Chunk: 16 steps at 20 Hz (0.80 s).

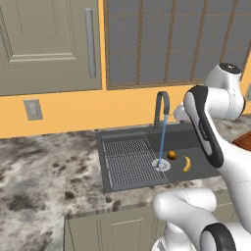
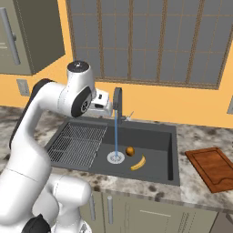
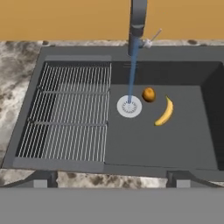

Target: Pick the mango, banana from the sink and place them on the cutting board to airdry. Then turn off the sink faucet.

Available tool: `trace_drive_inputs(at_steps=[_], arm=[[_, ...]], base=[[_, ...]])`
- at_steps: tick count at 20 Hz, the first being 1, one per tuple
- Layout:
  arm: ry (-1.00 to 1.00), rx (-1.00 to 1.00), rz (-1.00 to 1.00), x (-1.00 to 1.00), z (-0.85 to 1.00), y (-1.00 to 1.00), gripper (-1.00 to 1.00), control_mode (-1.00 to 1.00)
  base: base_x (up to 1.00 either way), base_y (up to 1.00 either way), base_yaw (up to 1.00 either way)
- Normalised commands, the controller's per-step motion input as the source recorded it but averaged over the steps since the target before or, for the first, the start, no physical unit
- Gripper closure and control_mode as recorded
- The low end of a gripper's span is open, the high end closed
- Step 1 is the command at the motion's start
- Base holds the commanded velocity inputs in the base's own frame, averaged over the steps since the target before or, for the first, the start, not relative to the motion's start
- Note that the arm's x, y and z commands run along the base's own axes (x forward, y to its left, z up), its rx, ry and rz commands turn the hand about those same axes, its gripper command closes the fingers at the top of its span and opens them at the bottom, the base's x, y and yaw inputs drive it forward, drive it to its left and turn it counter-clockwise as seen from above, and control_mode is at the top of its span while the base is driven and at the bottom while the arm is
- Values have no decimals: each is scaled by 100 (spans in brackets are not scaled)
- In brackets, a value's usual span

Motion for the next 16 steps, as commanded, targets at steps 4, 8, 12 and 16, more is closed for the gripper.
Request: trace_drive_inputs(at_steps=[4,8,12,16], arm=[[-1,0,2,0,0,-49,-100,-100],[0,-1,2,1,-12,-43,-100,-100],[0,-4,5,8,-32,-29,-100,-100],[0,-4,3,9,-33,-14,-100,-100]], base=[[0,0,0],[0,0,0],[0,0,0],[0,0,0]])
